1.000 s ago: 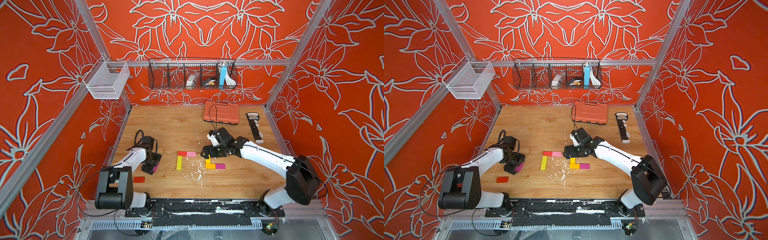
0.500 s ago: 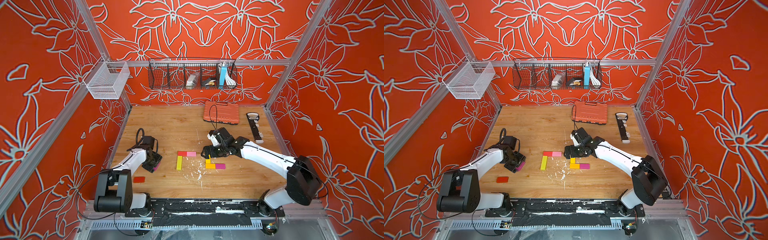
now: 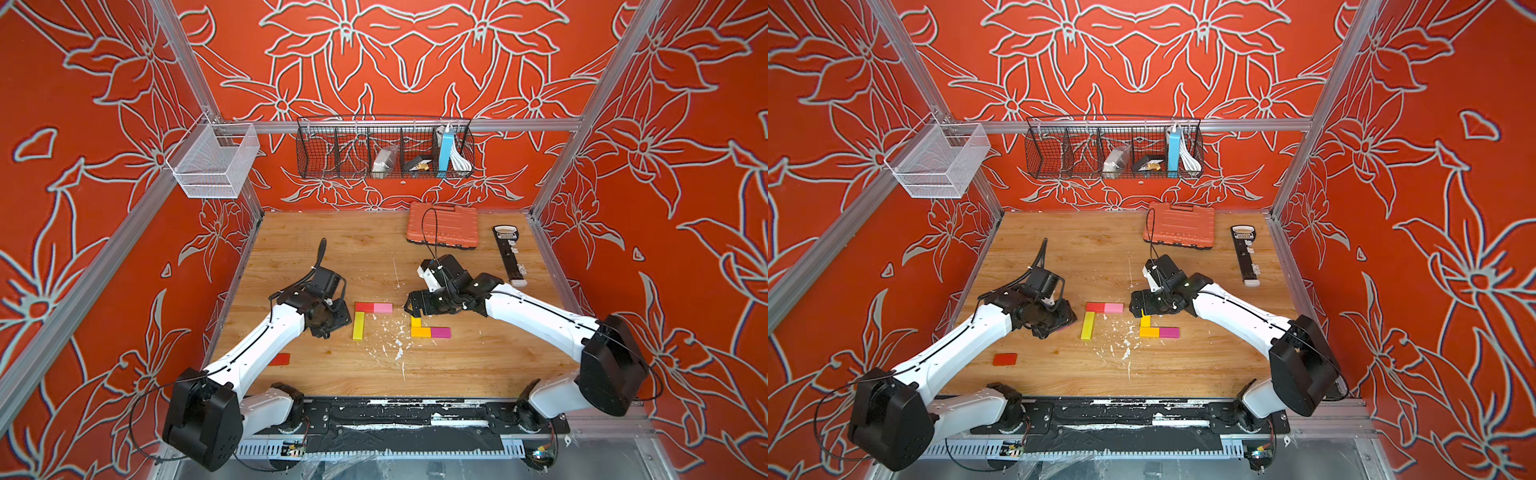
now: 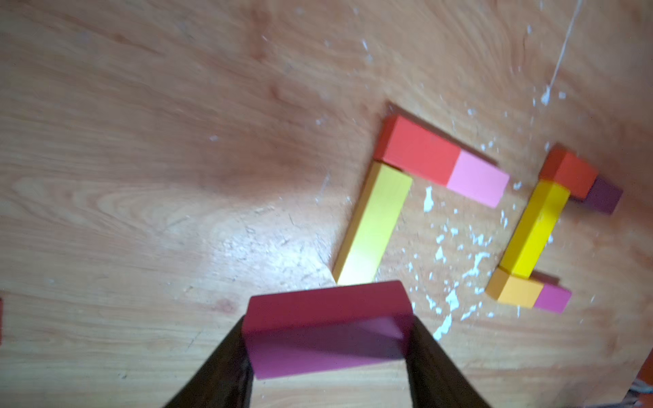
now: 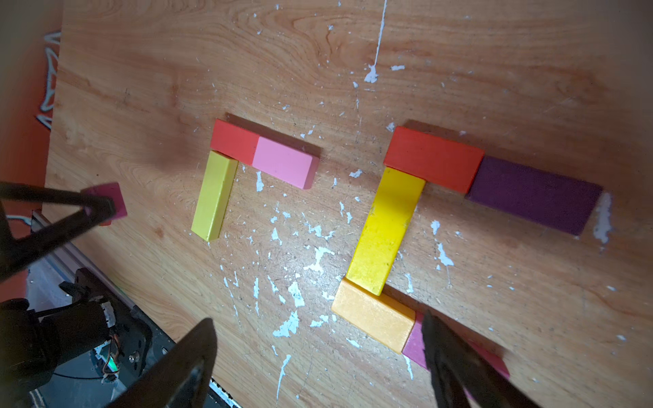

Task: Assemble the letter c with building blocks
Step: Pick up the building block from the center of the board, then assemble the building block at the center of the board.

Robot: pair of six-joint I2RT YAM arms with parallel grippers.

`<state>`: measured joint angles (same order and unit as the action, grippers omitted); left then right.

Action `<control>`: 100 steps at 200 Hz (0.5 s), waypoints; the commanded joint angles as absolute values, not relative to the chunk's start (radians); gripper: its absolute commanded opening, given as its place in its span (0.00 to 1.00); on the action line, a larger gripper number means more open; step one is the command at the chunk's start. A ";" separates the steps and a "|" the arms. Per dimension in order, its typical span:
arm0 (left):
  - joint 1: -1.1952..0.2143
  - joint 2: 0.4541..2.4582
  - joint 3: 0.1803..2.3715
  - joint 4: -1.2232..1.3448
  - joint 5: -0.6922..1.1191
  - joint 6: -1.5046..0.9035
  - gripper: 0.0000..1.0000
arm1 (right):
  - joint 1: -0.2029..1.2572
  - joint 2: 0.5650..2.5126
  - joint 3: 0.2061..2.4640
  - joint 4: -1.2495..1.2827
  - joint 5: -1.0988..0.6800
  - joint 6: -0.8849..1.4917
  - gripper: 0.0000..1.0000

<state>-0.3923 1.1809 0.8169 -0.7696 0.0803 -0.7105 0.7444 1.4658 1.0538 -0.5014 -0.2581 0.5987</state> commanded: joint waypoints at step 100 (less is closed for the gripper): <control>-0.723 1.267 0.720 -0.675 -0.066 -0.788 0.59 | 0.739 1.413 1.020 -0.535 -0.219 0.697 0.92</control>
